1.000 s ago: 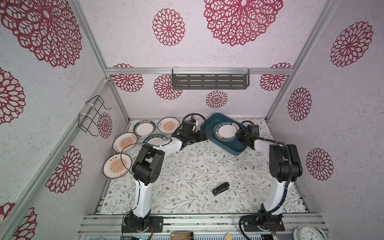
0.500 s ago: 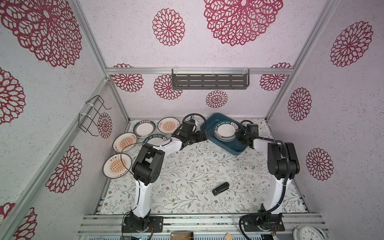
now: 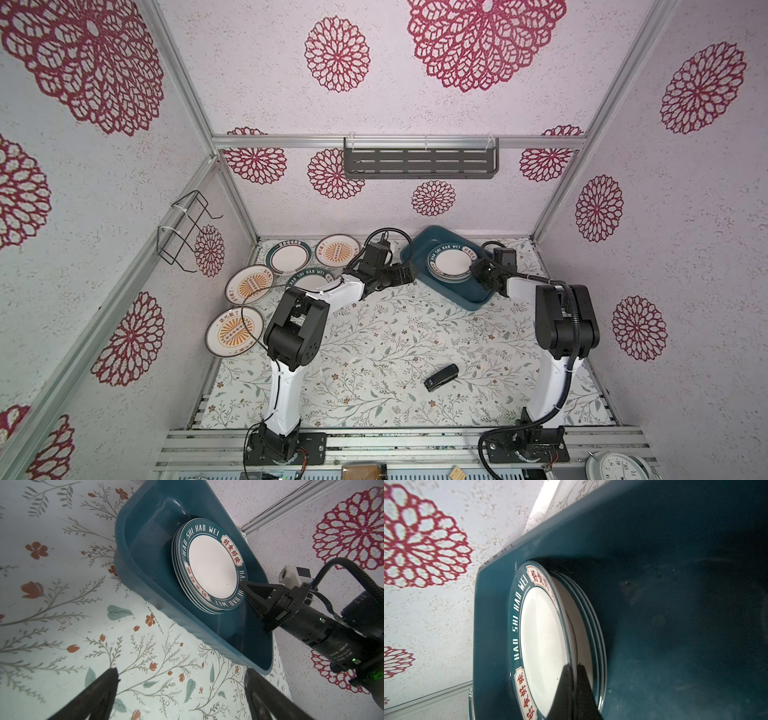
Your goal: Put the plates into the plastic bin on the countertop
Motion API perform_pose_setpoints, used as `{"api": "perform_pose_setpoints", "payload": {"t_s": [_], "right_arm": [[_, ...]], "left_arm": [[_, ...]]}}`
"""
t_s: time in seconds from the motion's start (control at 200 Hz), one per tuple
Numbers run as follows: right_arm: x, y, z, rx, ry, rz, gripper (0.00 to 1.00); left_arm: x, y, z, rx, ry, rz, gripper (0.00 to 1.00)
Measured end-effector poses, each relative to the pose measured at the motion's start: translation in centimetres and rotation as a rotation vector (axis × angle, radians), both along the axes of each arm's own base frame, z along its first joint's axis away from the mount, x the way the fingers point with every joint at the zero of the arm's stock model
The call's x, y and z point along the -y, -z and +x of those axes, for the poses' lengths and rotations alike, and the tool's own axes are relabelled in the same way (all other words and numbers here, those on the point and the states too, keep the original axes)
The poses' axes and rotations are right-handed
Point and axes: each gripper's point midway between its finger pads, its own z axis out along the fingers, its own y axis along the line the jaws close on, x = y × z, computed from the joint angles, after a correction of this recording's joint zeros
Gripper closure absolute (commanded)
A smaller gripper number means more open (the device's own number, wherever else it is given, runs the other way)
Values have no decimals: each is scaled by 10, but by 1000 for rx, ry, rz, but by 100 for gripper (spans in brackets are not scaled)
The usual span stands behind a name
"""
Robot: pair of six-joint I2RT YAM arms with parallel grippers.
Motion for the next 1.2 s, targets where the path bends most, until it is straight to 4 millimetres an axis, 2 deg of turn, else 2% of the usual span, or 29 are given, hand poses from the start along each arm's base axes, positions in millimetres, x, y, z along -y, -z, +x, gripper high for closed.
{"api": "perform_pose_setpoints", "payload": {"t_s": [0.08, 0.21, 0.325, 0.445, 0.62, 0.846, 0.966, 1.201], "right_arm": [[0, 0, 0, -1, 3, -8, 88], [-1, 1, -1, -8, 1, -15, 74], [-1, -1, 0, -16, -1, -26, 56], [-2, -5, 2, -13, -1, -50, 42], [-2, -3, 0, -24, 2, -81, 30], [-8, -4, -5, -38, -13, -126, 13], [-14, -21, -9, -14, -30, -164, 1], [-44, -98, -19, 146, -97, -217, 1]], "left_arm": [[0, 0, 0, 1, 2, 3, 3], [-2, 3, -2, -2, 7, 20, 3], [-6, 4, -4, -2, -3, 35, 3], [-11, 3, -9, 2, -9, 50, 3], [-17, -6, -12, 22, -15, 73, 3], [-35, -22, -27, 54, -47, 100, 3], [-44, -32, -33, 79, -70, 108, 3], [-70, -41, -51, 109, -142, 133, 3]]}}
